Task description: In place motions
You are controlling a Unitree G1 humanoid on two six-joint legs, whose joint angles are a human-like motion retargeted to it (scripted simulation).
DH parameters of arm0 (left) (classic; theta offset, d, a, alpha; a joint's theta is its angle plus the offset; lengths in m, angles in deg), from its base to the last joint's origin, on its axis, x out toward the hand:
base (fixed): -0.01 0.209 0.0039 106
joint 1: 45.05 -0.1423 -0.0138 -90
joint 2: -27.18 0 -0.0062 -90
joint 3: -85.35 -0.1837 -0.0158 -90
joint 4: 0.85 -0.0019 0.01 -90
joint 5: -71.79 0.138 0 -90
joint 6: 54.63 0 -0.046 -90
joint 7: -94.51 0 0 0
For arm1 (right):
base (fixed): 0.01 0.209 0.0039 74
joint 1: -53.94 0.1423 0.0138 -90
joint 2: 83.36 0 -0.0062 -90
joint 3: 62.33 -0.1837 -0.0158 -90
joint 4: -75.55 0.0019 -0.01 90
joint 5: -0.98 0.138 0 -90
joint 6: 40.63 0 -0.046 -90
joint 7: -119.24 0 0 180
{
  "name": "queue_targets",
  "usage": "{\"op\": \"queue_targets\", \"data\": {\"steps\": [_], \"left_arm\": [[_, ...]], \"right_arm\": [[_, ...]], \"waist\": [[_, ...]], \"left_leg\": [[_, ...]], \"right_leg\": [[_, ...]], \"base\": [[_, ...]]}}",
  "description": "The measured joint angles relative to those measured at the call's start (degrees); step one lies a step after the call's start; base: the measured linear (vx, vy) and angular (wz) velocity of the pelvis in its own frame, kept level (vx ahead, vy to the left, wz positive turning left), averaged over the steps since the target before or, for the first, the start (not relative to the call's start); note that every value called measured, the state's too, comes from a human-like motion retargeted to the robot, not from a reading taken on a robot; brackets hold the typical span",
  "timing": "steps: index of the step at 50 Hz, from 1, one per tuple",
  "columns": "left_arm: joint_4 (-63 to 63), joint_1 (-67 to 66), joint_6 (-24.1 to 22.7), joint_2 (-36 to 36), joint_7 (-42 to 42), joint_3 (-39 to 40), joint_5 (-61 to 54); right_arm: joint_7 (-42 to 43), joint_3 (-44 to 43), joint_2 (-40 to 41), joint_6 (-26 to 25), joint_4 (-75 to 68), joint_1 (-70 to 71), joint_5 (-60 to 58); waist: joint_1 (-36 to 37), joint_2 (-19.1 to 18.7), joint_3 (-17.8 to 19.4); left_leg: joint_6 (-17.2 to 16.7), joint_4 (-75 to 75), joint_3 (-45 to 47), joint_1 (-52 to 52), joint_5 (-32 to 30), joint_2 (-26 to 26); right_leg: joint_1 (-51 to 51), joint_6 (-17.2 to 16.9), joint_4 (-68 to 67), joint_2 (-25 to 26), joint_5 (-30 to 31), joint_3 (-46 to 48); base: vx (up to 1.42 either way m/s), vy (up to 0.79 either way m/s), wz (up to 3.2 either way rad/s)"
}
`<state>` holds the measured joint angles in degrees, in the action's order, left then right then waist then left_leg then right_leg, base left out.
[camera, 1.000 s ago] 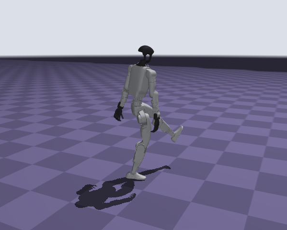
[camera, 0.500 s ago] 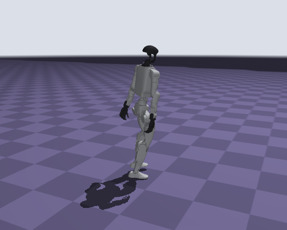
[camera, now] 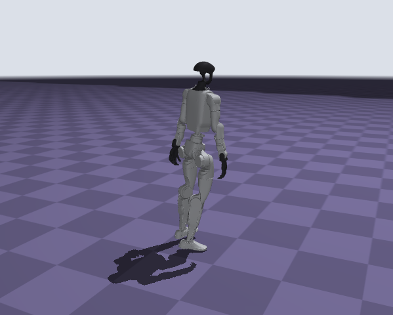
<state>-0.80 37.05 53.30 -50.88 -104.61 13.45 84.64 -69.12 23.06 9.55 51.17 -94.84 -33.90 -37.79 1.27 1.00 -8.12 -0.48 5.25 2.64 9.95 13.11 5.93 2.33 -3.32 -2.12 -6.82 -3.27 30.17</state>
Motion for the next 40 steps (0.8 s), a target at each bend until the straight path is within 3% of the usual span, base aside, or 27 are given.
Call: {"op": "queue_targets", "data": {"steps": [4, 6, 8, 10, 11, 16, 21, 25, 27, 31, 36, 40], "left_arm": [[-5.33, -0.39, 0.09, 0.97, 2.13, -0.11, 1.1], [-7.02, 0.25, 0.35, 1.02, 2.64, -1.37, 1.4], [-7.46, 1.3, 0.67, 0.58, 2.15, -3.67, 0.91], [-7.46, 2.79, 0.78, -0.44, 1.66, -6.02, 0.38], [-7.27, 3.73, 0.93, -1.11, 1.56, -6.82, 0.53], [-3.58, 8.16, 1.19, -2.87, 2.01, -10.54, 0.17], [0.75, 12.37, 0.72, -5.78, 0.15, -12.05, -1.41], [3.92, 16.72, 2.84, -7.67, 1.23, -13.2, -0.54], [5.95, 18.56, 2.52, -8.18, 1.03, -13.93, 0.01], [8.88, 19.99, -1.33, -7.66, -0.67, -14.66, 1.21], [9.54, 16.25, -3.16, -4.61, -0.09, -13.3, -0.9], [5.57, 12.59, -1.52, -2.52, -0.73, -9.88, -1.49]], "right_arm": [[0.12, -2.37, -1.22, 0.78, 0.13, -0.12, 2.86], [-0.77, -4.3, -1.88, 1.73, 0.23, -1.7, 4.01], [-0.5, -5.83, -2.34, 2.89, -0.03, -3.45, 3.96], [1.49, -6.05, -2.21, 3.31, -0.99, -5.31, 3.2], [2.42, -5.79, -1.89, 2.86, -1.82, -6.26, 2.33], [2.7, -5.43, -0.3, -0.31, -6.64, -10.26, -2.38], [1.64, -4.4, 0.12, -3.23, -11.1, -12.55, -3.12], [1.26, -6.29, -0.1, -5.15, -16.97, -12.99, 2.43], [0.51, -7.91, 0.25, -7.48, -17.01, -14.23, 5.73], [-0.79, -11.18, 1.16, -8.13, -17.01, -16.31, 12.71], [-2.05, -13.21, 1.02, -5.66, -16.87, -14.61, 17.82], [-3.08, -11.91, -0.25, -4.12, -12.23, -11.29, 17.36]], "waist": [[2.6, -0.43, -0.77], [4.42, -1.51, -0.88], [4.6, -3.73, -0.13], [1.71, -5.51, 1.39], [-0.05, -5.95, 2.39], [-8.11, -7.15, 10.79], [-22.44, -11.85, 19.6], [-29.07, -15.25, 29.13], [-30.63, -17.58, 31.36], [-29.87, -17.87, 29.84], [-24.75, -12.76, 21.8], [-19.42, -8.22, 14.97]], "left_leg": [[1.27, -0.39, -0.97, -2.2, 0.17, 0.57], [1.6, 0.22, -2.15, -2.7, 0.34, -0.41], [1.57, 1.78, -3.39, -2.86, 0.49, -2.64], [1.46, 3.11, -5.32, -3.06, 0.02, -4.08], [1.66, 3.64, -5.86, -3.36, -0.19, -4.44], [1.92, 4.05, -9.11, -7.34, -0.92, -5.98], [2.01, 5.01, -12.23, -7.39, -0.77, -12.22], [1.95, 7.28, -13.26, -8.03, -0.82, -19.0], [2.03, 9.54, -14.85, -6.18, -0.1, -22.1], [2.08, 10.36, -16.63, -5.32, 0.67, -22.65], [2.16, 6.62, -14.83, -7.71, 0.27, -17.25], [2.63, 5.36, -11.58, -7.79, 0.75, -12.02]], "right_leg": [[0.84, 0.53, -7.81, -2.01, -0.26, -0.02], [2.92, 2.41, -15.85, -2.8, 3.41, 0.42], [6.74, 7.22, -27.34, -2.89, 8.36, -0.45], [12.04, 8.16, -36.75, -0.97, 9.39, -5.35], [13.64, 8.26, -37.08, -1.62, 9.49, -2.9], [25.82, 9.21, -22.99, -2.33, 8.03, 1.32], [43.63, 12.28, -5.82, -1.9, 4.97, -4.87], [51.0, 13.63, -5.75, -3.6, 3.16, -9.99], [52.26, 13.77, -9.19, -4.13, 3.0, -10.16], [50.8, 12.82, -14.71, -3.96, 4.87, -13.24], [38.71, 9.86, -11.27, -4.33, 6.29, -8.44], [27.09, 6.49, -11.13, -2.58, 9.91, -7.96]], "base": [[0.0, 0.24, -0.03], [0.01, 0.23, 0.13], [-0.05, 0.17, 0.65], [-0.13, 0.1, 1.39], [-0.14, 0.04, 1.33], [-0.2, 0.06, 0.82], [-0.2, 0.09, 0.87], [-0.1, 0.07, 0.72], [-0.08, -0.03, 0.61], [-0.04, -0.08, 0.3], [0.05, -0.12, -0.22], [0.14, -0.14, -0.61]]}}
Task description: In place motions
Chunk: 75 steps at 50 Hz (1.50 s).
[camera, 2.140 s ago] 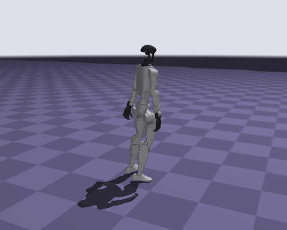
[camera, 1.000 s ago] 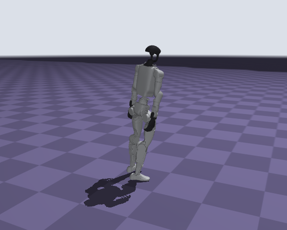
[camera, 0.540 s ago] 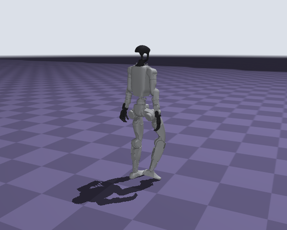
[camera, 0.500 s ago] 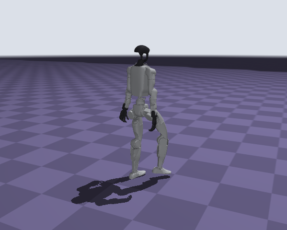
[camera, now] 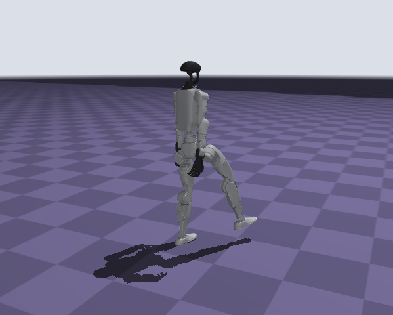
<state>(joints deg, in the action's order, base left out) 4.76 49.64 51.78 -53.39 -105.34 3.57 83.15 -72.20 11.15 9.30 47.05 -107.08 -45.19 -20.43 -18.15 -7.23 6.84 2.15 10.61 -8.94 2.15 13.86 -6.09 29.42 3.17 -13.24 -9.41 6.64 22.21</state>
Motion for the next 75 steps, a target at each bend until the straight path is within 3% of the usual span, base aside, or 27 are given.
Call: {"op": "queue_targets", "data": {"steps": [5, 10, 12, 15, 20, 26, 30, 35, 40, 45, 49, 53, 57, 62, 65, 68, 70, 72, 75], "left_arm": [[-9.63, -4.47, 2.92, 0.56, -0.15, 3.89, 2.03], [-13.02, -11.5, 7.22, -0.32, -2.14, 4.9, 5.08], [-13.02, -14.34, 7.38, -0.2, -2.05, 5.96, 5.85], [-13.02, -17.46, 6.78, -0.13, -2.59, 8.08, 6.17], [-9.84, -16.96, 6.24, 1.97, -3.35, 14.27, 4.19], [-4.94, -12.53, 2.95, 3.8, -0.26, 12.85, -0.13], [-0.26, -10.0, -1.11, 3.66, 1.44, 8.96, 0.33], [3.19, -9.48, -3.18, 2.96, 5.92, 5.13, 0.94], [2.22, -10.02, -3.08, 1.34, 6.4, 4.71, 3.8], [-0.28, -11.19, -2.02, -0.95, 5.52, 5.61, 5.62], [-2.36, -11.41, -1.05, -2.34, 4.88, 6.72, 5.59], [-3.01, -11.52, 0.01, -3.18, 4.22, 8.5, 5.06], [-2.09, -11.04, 0.55, -4.65, 2.93, 12.16, 3.32], [-0.25, -9.99, 2.28, -8.49, 2.9, 14.84, -0.18], [-0.39, -8.01, 3.06, -10.92, 4.29, 15.74, -2.75], [-0.09, -5.38, 3.38, -13.64, 3.52, 15.26, -4.04], [0.0, -3.24, 3.19, -15.82, 3.16, 14.61, -3.86], [-0.01, -1.24, 2.83, -18.6, 3.18, 13.32, -3.37], [-0.67, 1.97, 2.74, -23.11, 3.97, 10.45, -2.71]], "right_arm": [[1.73, 2.68, -1.6, 1.3, 8.05, 4.15, -3.26], [-0.35, 6.44, -2.56, 2.61, 17.21, 9.32, -8.08], [-1.56, 9.0, -2.64, 3.97, 21.54, 11.06, -9.35], [-3.31, 13.72, -2.52, 6.18, 28.13, 13.3, -10.51], [-5.45, 20.8, -1.89, 8.65, 35.53, 17.28, -12.77], [-4.39, 21.16, -1.64, 8.88, 34.11, 15.43, -16.54], [-0.32, 17.28, -2.19, 6.99, 24.88, 11.89, -18.03], [3.71, 10.95, -3.97, 0.5, 7.22, 9.62, -22.26], [5.85, 4.84, -5.8, -4.05, -2.17, 6.5, -12.84], [5.4, -2.53, -5.87, -1.25, 0.4, 2.26, -3.07], [3.92, -6.2, -7.21, 0.42, 2.4, 2.0, -4.21], [3.38, -7.68, -9.73, 1.12, 4.33, 2.69, -9.89], [4.54, -6.92, -11.25, 2.98, 5.82, 5.9, -12.58], [4.7, -5.74, -13.89, 5.71, 6.39, 8.48, -13.54], [6.03, -6.63, -16.05, 6.7, 6.4, 7.35, -14.36], [8.56, -9.35, -17.43, 7.27, 5.35, 5.13, -13.1], [9.55, -11.95, -17.92, 7.68, 4.04, 3.2, -11.52], [10.09, -14.49, -18.17, 8.32, 2.22, 1.05, -10.06], [11.34, -18.09, -18.23, 8.88, -0.78, -2.81, -8.43]], "waist": [[6.99, 1.84, -8.58], [16.54, 5.06, -14.42], [18.4, 7.27, -15.37], [20.49, 9.53, -15.08], [23.47, 10.12, -11.06], [21.34, 7.9, -7.73], [19.97, 6.94, -7.84], [20.23, 6.72, -9.24], [18.74, 6.49, -10.48], [18.0, 6.43, -10.61], [17.18, 5.16, -10.74], [15.67, 4.76, -11.97], [12.26, 4.52, -12.1], [11.36, 5.46, -11.58], [10.81, 5.52, -11.94], [9.97, 6.38, -11.13], [9.72, 7.83, -10.1], [9.47, 10.54, -8.93], [9.79, 13.15, -7.36]], "left_leg": [[0.15, -0.3, 1.84, 4.23, 0.34, 3.14], [0.29, -1.26, 6.43, 6.56, 1.2, 5.87], [0.04, -1.42, 8.97, 6.99, 1.78, 7.79], [-1.02, -1.5, 12.74, 6.74, 2.56, 9.11], [-3.6, -1.26, 17.46, 6.65, 2.94, 7.12], [-7.65, -3.21, 13.6, 7.84, -2.96, 5.95], [-10.87, -4.3, 8.2, 9.18, -5.87, 6.01], [-10.44, -2.0, 11.17, 10.06, -4.03, 4.11], [-8.35, -0.78, 13.29, 9.95, -3.14, 2.08], [-8.79, -4.35, 12.28, 7.81, -2.18, 0.86], [-11.22, -5.79, 11.0, 7.46, -3.09, 0.03], [-7.24, -4.86, 11.45, 8.2, 2.22, 1.91], [-7.66, -4.58, 11.23, 10.2, 2.68, 1.02], [-7.57, -6.54, 13.42, 10.47, 2.04, 0.37], [-8.15, -7.18, 13.57, 11.88, 1.11, -0.36], [-9.57, -8.0, 12.92, 12.28, -0.03, -0.74], [-10.81, -8.67, 12.55, 11.97, -0.65, -0.51], [-11.77, -9.23, 12.02, 11.56, -1.12, 0.78], [-13.63, -10.28, 11.07, 11.43, -1.76, 0.88]], "right_leg": [[-12.91, -3.9, -6.65, 1.91, 4.45, 1.65], [-22.43, -5.35, -6.63, 2.45, 7.44, -0.21], [-26.11, -9.6, -0.44, 1.29, 1.09, 0.85], [-28.87, -10.11, 8.97, -0.61, -3.04, 4.79], [-26.97, -8.09, 12.6, 1.16, -5.17, -0.45], [-26.08, -7.11, 10.92, 2.0, -6.81, 1.48], [-26.57, -6.46, 11.27, 2.16, -7.86, 3.92], [-26.47, -6.57, 12.04, 0.94, -8.03, 5.86], [-26.19, -7.17, 12.42, 0.1, -8.06, 6.68], [-26.35, -8.21, 12.32, -0.22, -7.81, 6.01], [-26.03, -9.15, 12.21, 0.34, -7.38, 5.04], [-24.55, -10.23, 11.63, -0.79, -6.29, 4.19], [-21.23, -10.88, 8.99, -1.79, -3.33, 3.79], [-14.63, -12.14, 4.09, -1.95, 2.86, -8.71], [-13.06, -11.27, 3.62, -2.6, 1.75, -10.79], [-15.21, -8.58, 5.8, -5.34, 0.4, -4.22], [-17.12, -8.03, 7.26, -6.39, 2.91, -3.13], [-18.99, -12.91, 8.35, -7.71, 4.14, -3.53], [-20.82, -13.9, 9.91, -7.99, -0.63, 0.58]], "base": [[0.16, -0.11, -0.54], [0.21, -0.14, -1.23], [0.18, -0.13, -1.02], [0.17, -0.2, -1.1], [0.04, -0.24, -1.04], [0.03, -0.2, 0.34], [0.01, -0.11, 0.96], [0.01, 0.0, 0.56], [-0.03, 0.08, 0.29], [-0.07, 0.16, -0.03], [-0.16, 0.27, -0.14], [-0.19, 0.3, -0.14], [-0.31, 0.27, -0.23], [-0.26, 0.15, -0.49], [-0.14, -0.01, 0.14], [-0.07, -0.1, 0.6], [0.0, -0.2, 0.68], [0.01, -0.28, 0.68], [0.06, -0.3, 0.45]]}}
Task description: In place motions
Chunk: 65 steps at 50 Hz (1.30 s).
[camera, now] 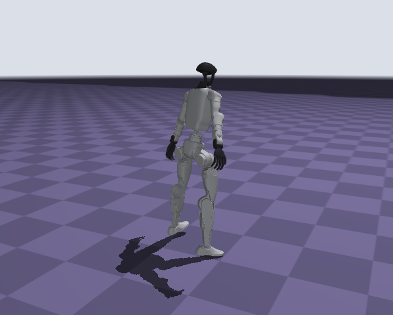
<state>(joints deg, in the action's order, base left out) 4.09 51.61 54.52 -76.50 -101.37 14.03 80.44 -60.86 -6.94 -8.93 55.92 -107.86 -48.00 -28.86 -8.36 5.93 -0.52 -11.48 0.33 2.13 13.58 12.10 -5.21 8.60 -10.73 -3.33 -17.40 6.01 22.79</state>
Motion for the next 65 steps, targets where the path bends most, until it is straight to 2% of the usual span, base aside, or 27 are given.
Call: {"op": "queue_targets", "data": {"steps": [3, 5, 8, 12, 17, 19, 22, 27, 33, 36, 38, 42, 45, 47, 51, 56, 61, 65], "left_arm": [[-0.48, 3.37, -0.21, -2.81, 2.08, -2.04, 0.02], [-0.22, 5.96, -1.03, -2.85, 4.09, -2.9, -1.72], [0.91, 9.3, -4.05, -2.44, 5.23, -3.36, -5.83], [3.27, 10.74, -5.17, -4.93, 5.21, -2.63, -8.16], [3.99, 16.76, -4.81, -11.16, 2.77, -1.57, -7.89], [4.18, 19.91, -4.75, -13.06, 1.11, -4.09, -8.78], [5.8, 24.6, -5.03, -14.98, -0.8, -10.81, -10.35], [7.42, 33.78, -7.3, -15.58, 2.41, -19.22, -10.02], [9.87, 40.19, -7.6, -16.09, 5.35, -18.05, -9.29], [8.78, 43.4, -8.15, -14.84, 5.32, -15.39, -7.65], [7.26, 45.69, -7.41, -13.56, 2.11, -14.4, -7.41], [6.0, 47.74, -6.12, -10.27, -11.99, -14.91, -9.05], [7.5, 46.83, -7.41, -4.84, -16.19, -14.4, -7.34], [8.63, 44.79, -8.68, -1.85, -15.01, -12.87, -7.8], [11.2, 36.21, -8.48, 0.91, -15.31, -6.47, -15.08], [9.91, 19.44, -5.43, -4.03, -15.33, -1.33, -20.81], [6.49, 2.65, -4.21, -13.34, -12.77, -4.29, -10.35], [1.9, -9.58, -3.69, -16.86, -8.12, -6.15, -7.82]], "right_arm": [[1.15, -3.87, 0.6, 0.19, -2.41, -4.07, 2.5], [1.67, -6.69, 1.19, 0.74, -3.59, -5.95, 5.17], [3.54, -8.42, 1.12, 1.89, -4.0, -5.98, 9.38], [7.19, -7.07, -0.73, 3.79, -3.92, -3.51, 12.37], [7.77, -6.5, -1.34, 5.14, -4.0, 0.11, 17.65], [6.72, -7.09, -1.08, 4.89, -4.0, -0.9, 21.2], [5.59, -8.65, -0.52, 4.27, -4.0, -4.16, 25.96], [6.51, -8.08, -0.12, 3.82, -4.0, -8.39, 31.13], [9.85, 0.65, -1.16, 1.93, -4.0, -6.2, 40.54], [10.82, 4.36, -0.93, 6.28, -4.0, -2.52, 44.46], [13.26, 6.67, -0.84, 8.37, -4.0, 0.07, 44.78], [17.09, 11.72, -1.18, 8.61, -4.0, 3.55, 41.67], [18.65, 12.57, -1.87, 7.29, -4.0, 2.79, 38.29], [20.25, 11.48, -2.49, 6.7, -4.0, 2.36, 36.85], [22.49, 10.04, -5.16, 5.83, -4.0, 4.05, 34.62], [16.81, 10.41, -10.07, 3.06, -4.0, 10.94, 29.18], [5.86, 13.27, -17.34, -1.51, -3.84, 17.34, 22.06], [7.65, 17.84, -23.59, -3.16, -1.42, 20.3, 16.78]], "waist": [[1.4, 1.89, 2.37], [3.19, 1.46, 5.41], [4.35, 0.21, 10.47], [-0.08, -1.24, 17.4], [-6.44, 1.54, 28.3], [-8.64, 1.66, 30.18], [-10.27, 0.69, 30.31], [-15.53, 0.56, 30.31], [-28.01, 6.01, 30.31], [-32.69, 8.98, 30.31], [-35.03, 10.38, 30.31], [-37.16, 12.36, 30.31], [-34.83, 10.78, 30.31], [-32.56, 9.21, 30.31], [-28.62, 5.85, 30.31], [-22.52, 2.78, 30.31], [-12.88, -2.46, 30.31], [-3.97, -8.36, 30.31]], "left_leg": [[-0.67, -0.35, -0.34, 0.66, -0.71, -0.13], [-0.91, -0.13, -0.22, 1.27, -1.05, -1.6], [-1.68, 0.14, 2.41, 3.23, -1.28, -4.27], [-3.52, -1.35, 6.28, 6.17, -2.56, -7.54], [-3.52, -2.64, 10.07, 11.0, -4.47, -7.34], [-3.52, -2.51, 10.34, 15.05, -5.24, -7.78], [-3.52, -2.38, 11.03, 22.15, -6.33, -9.59], [-3.52, -2.98, 12.88, 31.72, -7.66, -11.04], [-3.52, -2.66, 15.05, 39.0, -7.98, -10.97], [-3.52, -2.72, 16.23, 40.86, -7.78, -11.33], [-3.52, -2.76, 16.79, 41.91, -7.65, -11.63], [-3.52, -2.84, 17.38, 42.41, -7.71, -11.88], [-3.52, -2.5, 17.02, 42.87, -8.33, -11.69], [-3.52, -2.19, 16.7, 42.69, -8.76, -11.51], [-3.52, -1.62, 15.42, 41.32, -9.6, -11.24], [-3.4, -1.14, 12.97, 38.39, -10.16, -10.73], [-3.17, -1.77, 10.45, 36.62, -10.98, -8.1], [-3.16, -2.28, 7.28, 35.67, -12.05, -4.99]], "right_leg": [[0.05, -0.95, 2.37, 0.63, -0.11, -0.44], [1.25, -1.28, 3.08, 1.28, 1.16, -0.79], [7.13, 0.93, 1.72, 3.98, 2.34, -5.52], [13.41, 3.03, 2.8, 8.2, 5.17, -8.03], [22.32, 2.85, 4.13, 9.16, 9.85, -13.64], [26.94, 3.14, 4.72, 10.12, 11.43, -14.6], [35.02, 4.13, 5.18, 12.82, 13.36, -15.93], [46.63, 4.78, 5.72, 15.39, 15.92, -17.96], [55.94, 5.3, 5.92, 16.86, 17.53, -20.3], [58.55, 5.32, 5.78, 17.8, 17.59, -20.76], [59.83, 5.16, 5.77, 18.28, 17.59, -20.84], [60.31, 4.76, 5.86, 18.43, 17.44, -20.77], [59.78, 4.72, 5.95, 17.75, 17.19, -20.12], [58.82, 4.69, 5.9, 17.14, 16.89, -19.62], [55.55, 4.9, 5.79, 16.02, 16.08, -18.03], [50.17, 4.97, 5.77, 14.63, 14.83, -15.85], [45.37, 4.37, 5.76, 11.23, 13.52, -12.59], [41.17, 3.79, 5.65, 7.57, 12.38, -8.65]], "base": [[0.07, -0.19, 0.05], [-0.08, -0.04, -0.5], [-0.29, 0.12, -1.07], [-0.25, 0.19, -1.1], [-0.34, 0.24, -0.92], [-0.19, 0.11, -0.59], [-0.09, 0.06, -0.82], [0.06, 0.15, -0.66], [0.26, 0.28, -0.36], [0.23, 0.17, -0.39], [0.17, 0.18, -0.34], [0.1, 0.11, -0.1], [-0.06, 0.1, 0.31], [-0.1, 0.04, 0.41], [-0.17, 0.15, 0.44], [-0.28, 0.09, 0.51], [-0.42, -0.02, 1.01], [-0.46, 0.02, 1.35]]}}
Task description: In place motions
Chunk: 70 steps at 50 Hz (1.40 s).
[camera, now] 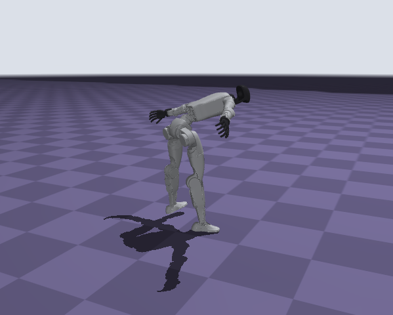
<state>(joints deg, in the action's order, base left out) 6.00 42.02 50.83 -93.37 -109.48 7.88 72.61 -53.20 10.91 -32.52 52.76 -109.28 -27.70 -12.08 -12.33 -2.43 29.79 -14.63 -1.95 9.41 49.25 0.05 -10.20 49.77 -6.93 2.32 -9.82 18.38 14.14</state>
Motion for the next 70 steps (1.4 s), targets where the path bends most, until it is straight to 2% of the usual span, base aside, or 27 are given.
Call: {"op": "queue_targets", "data": {"steps": [5, 9, 13, 14, 17, 22, 25, 28, 30, 32, 36, 44, 49, 55, 60, 63, 66, 70], "left_arm": [[0.01, -15.51, 2.32, 5.39, -0.04, 7.01, -4.67], [2.26, -21.01, 3.52, 11.31, 0.84, 12.07, -4.06], [2.48, -19.44, 3.67, 16.36, 2.46, 12.55, -4.84], [2.14, -18.48, 3.78, 17.52, 3.06, 12.62, -5.69], [0.12, -15.62, 3.65, 19.87, 5.71, 14.36, -9.35], [-6.67, -7.19, 0.75, 21.13, 11.13, 14.43, -21.45], [-9.66, -3.03, -4.47, 22.6, 13.72, 13.42, -29.45], [-11.05, -0.62, -11.67, 24.1, 20.05, 12.65, -34.47], [-10.77, -0.41, -16.57, 25.14, 22.8, 11.46, -31.87], [-10.67, -0.46, -16.93, 25.32, 23.46, 9.23, -26.42], [-8.74, 1.47, -13.5, 23.8, 22.68, 5.76, -16.02], [0.87, 10.67, -6.84, 22.25, 18.78, 1.41, -13.09], [6.73, 19.93, 0.91, 16.08, 8.1, -1.62, -5.62], [9.72, 30.74, 3.13, 3.27, 0.71, -7.88, 1.55], [9.05, 36.4, 5.56, -5.94, 4.71, -12.6, 5.65], [8.61, 34.44, 5.37, -10.03, 8.03, -12.16, 7.26], [7.89, 32.32, 3.98, -13.3, 11.7, -10.04, 5.38], [5.4, 31.59, -0.38, -12.95, 19.58, -5.86, -1.04]], "right_arm": [[0.81, 0.87, -6.26, 0.26, 7.43, 0.52, -4.73], [3.7, -0.01, -10.16, 1.73, 8.43, -2.44, -3.08], [5.92, -8.59, -10.72, 1.31, 8.09, -8.87, 2.08], [5.5, -11.33, -10.05, 1.26, 8.67, -10.01, 2.5], [3.91, -16.01, -6.89, 0.22, 10.43, -9.6, 2.85], [-2.21, -15.45, -3.42, -3.12, 12.34, 0.0, 4.54], [-10.69, -12.96, -1.42, -3.61, 15.24, 8.03, 4.07], [-23.2, -11.59, 0.87, -0.39, 18.74, 11.48, 1.66], [-24.47, -11.91, 3.0, 0.98, 20.3, 11.7, 0.84], [-21.82, -13.37, 5.15, 1.47, 20.33, 10.15, 2.31], [-17.13, -21.16, 10.11, 2.95, 19.49, 1.13, 7.43], [-4.73, -36.89, 21.79, 10.07, 17.5, -23.95, 12.17], [-1.37, -39.31, 26.76, 14.16, 14.51, -34.04, 14.27], [-4.82, -40.78, 29.08, 18.67, 13.2, -40.13, 17.97], [-10.44, -40.73, 26.74, 20.82, 9.54, -39.24, 25.62], [-14.85, -37.78, 22.3, 20.89, 6.21, -35.48, 29.61], [-18.86, -33.05, 20.53, 19.76, 3.68, -29.17, 31.78], [-21.99, -26.88, 23.4, 19.37, 3.04, -19.54, 37.29]], "waist": [[10.58, -8.61, 0.0], [21.14, -15.9, 0.0], [36.24, -25.18, 0.0], [40.27, -26.53, 0.0], [52.17, -27.36, 0.0], [70.61, -27.36, 0.0], [77.62, -27.36, 0.0], [80.74, -27.36, 0.0], [80.88, -27.36, 0.0], [79.59, -27.36, 0.0], [76.44, -27.36, 0.0], [62.97, -26.42, 0.0], [51.94, -18.25, 0.0], [37.18, -6.44, 0.0], [21.47, 0.32, 0.0], [7.33, 3.7, 0.0], [-7.12, 6.5, 0.0], [-25.8, 9.44, 0.0]], "left_leg": [[0.02, -0.31, -5.2, 0.11, -1.67, 4.06], [-0.2, -0.31, -10.3, 1.57, -3.16, 7.77], [-0.36, -0.82, -14.36, 2.09, -4.87, 11.71], [-0.37, -1.02, -14.61, 2.38, -5.21, 12.75], [-0.37, -1.75, -13.96, 4.1, -6.06, 15.28], [-0.37, -2.52, -13.91, 8.23, -7.21, 16.76], [-0.37, -2.83, -14.44, 10.72, -7.73, 16.89], [-0.37, -2.8, -14.14, 11.64, -7.72, 17.1], [-0.37, -2.69, -14.04, 11.35, -7.66, 16.96], [-0.37, -2.42, -14.18, 10.56, -7.55, 16.77], [-0.37, -2.1, -14.5, 7.28, -7.12, 15.92], [-0.37, -1.44, -14.96, -1.95, -4.73, 12.16], [-0.37, -0.99, -12.7, -5.02, -2.04, 7.59], [-0.37, -0.81, -5.74, -9.36, 2.22, 0.66], [-0.37, -0.78, 1.34, -14.96, 5.92, -5.05], [-0.37, -0.62, 5.95, -17.77, 7.79, -6.24], [-0.37, -0.26, 8.62, -16.51, 8.5, -7.13], [-0.37, 0.17, 11.25, -9.72, 7.67, -5.89]], "right_leg": [[-4.87, -0.39, 0.17, -4.05, -0.99, 6.23], [-8.12, -1.07, 0.55, -7.28, -1.67, 11.92], [-12.21, -1.6, 1.01, -9.72, -2.15, 17.98], [-12.62, -1.89, 1.18, -10.52, -2.0, 18.82], [-11.95, -2.44, 1.88, -12.56, -1.08, 19.94], [-9.07, -3.61, 2.03, -13.51, -0.19, 21.11], [-7.61, -4.46, 2.0, -13.31, -0.15, 22.25], [-7.03, -4.79, 2.02, -13.39, -0.13, 22.56], [-7.34, -4.81, 1.81, -13.43, -0.1, 22.57], [-8.07, -4.56, 1.29, -13.46, -0.23, 22.74], [-10.98, -3.98, 0.72, -12.96, -0.54, 22.87], [-17.46, -3.81, -0.41, -10.64, -1.73, 20.73], [-15.93, -3.27, -0.91, -7.75, -2.03, 15.61], [-11.14, -2.47, -1.27, -2.6, -0.67, 5.46], [-8.85, -1.45, -1.61, 3.99, 0.61, -2.74], [-7.52, -1.82, -1.71, 6.09, 1.54, -7.6], [-4.47, -1.81, -1.66, 7.8, 2.39, -10.21], [3.57, -1.68, -1.37, 7.4, 4.44, -12.61]], "base": [[-0.36, 0.06, 1.38], [-0.42, -0.07, 1.53], [-0.5, -0.26, 1.44], [-0.42, -0.33, 1.16], [-0.31, -0.45, 0.8], [-0.13, -0.72, 0.45], [0.03, -0.62, 0.36], [0.02, -0.18, 0.17], [0.0, 0.0, 0.0], [0.03, -0.01, -0.06], [0.11, -0.06, -0.24], [0.1, -0.04, -0.5], [0.14, -0.13, -1.09], [0.18, 0.01, -1.75], [0.25, 0.3, -1.98], [0.44, 0.69, -1.6], [0.63, 0.41, -1.07], [0.68, 0.44, -0.44]]}}
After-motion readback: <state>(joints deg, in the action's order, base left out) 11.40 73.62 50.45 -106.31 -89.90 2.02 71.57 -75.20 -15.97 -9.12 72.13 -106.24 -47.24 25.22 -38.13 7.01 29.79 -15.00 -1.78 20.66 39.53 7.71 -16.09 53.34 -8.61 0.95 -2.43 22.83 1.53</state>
